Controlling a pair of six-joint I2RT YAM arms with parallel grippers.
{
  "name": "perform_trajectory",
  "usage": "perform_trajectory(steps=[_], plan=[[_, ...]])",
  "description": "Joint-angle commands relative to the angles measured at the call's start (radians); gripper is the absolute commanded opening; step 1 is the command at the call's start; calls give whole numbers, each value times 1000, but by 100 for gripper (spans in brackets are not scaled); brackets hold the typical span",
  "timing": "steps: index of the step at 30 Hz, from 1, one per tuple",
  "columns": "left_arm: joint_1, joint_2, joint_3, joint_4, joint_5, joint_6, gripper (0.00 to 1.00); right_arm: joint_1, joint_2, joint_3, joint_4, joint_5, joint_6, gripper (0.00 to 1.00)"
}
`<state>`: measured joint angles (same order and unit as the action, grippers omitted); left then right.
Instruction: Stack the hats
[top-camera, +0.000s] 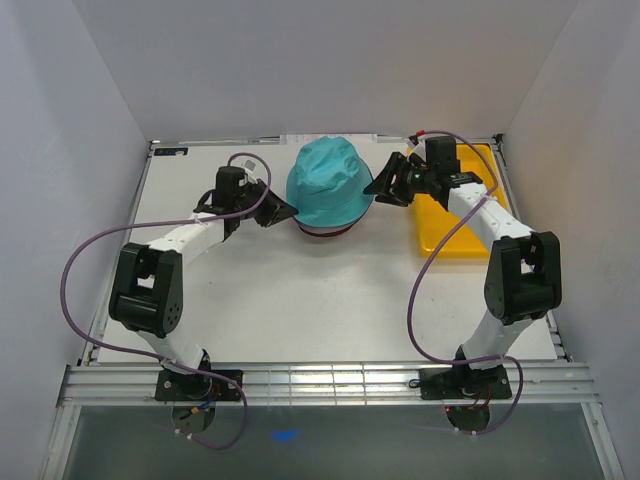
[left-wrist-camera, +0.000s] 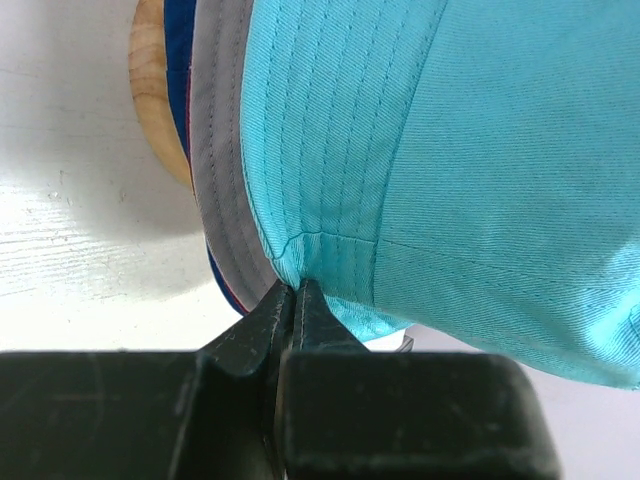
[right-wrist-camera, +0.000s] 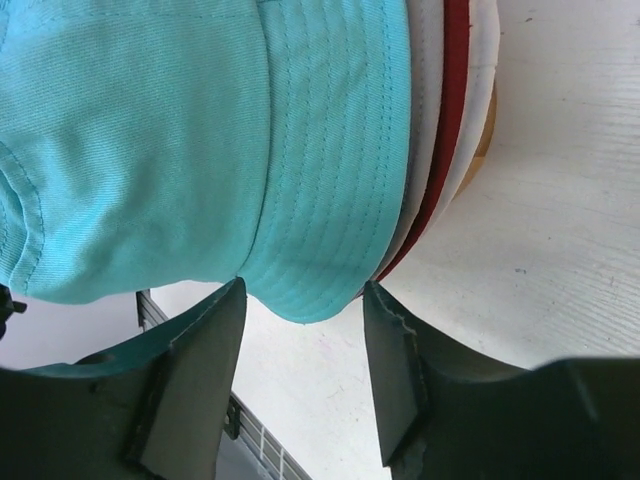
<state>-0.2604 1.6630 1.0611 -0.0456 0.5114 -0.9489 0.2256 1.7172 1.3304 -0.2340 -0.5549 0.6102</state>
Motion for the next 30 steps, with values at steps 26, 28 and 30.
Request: perform_trajectory(steps=[26,28,30], plan=[[-56,-118,-3,-82,-47,58,51,4,258,249,88,-25,85,22],[-43,-126,14,-103,-53,65,52,3,283,283,79,-27,85,15],[-22,-147,23,-119,-66,73,52,1,304,305,67,-28,83,12]])
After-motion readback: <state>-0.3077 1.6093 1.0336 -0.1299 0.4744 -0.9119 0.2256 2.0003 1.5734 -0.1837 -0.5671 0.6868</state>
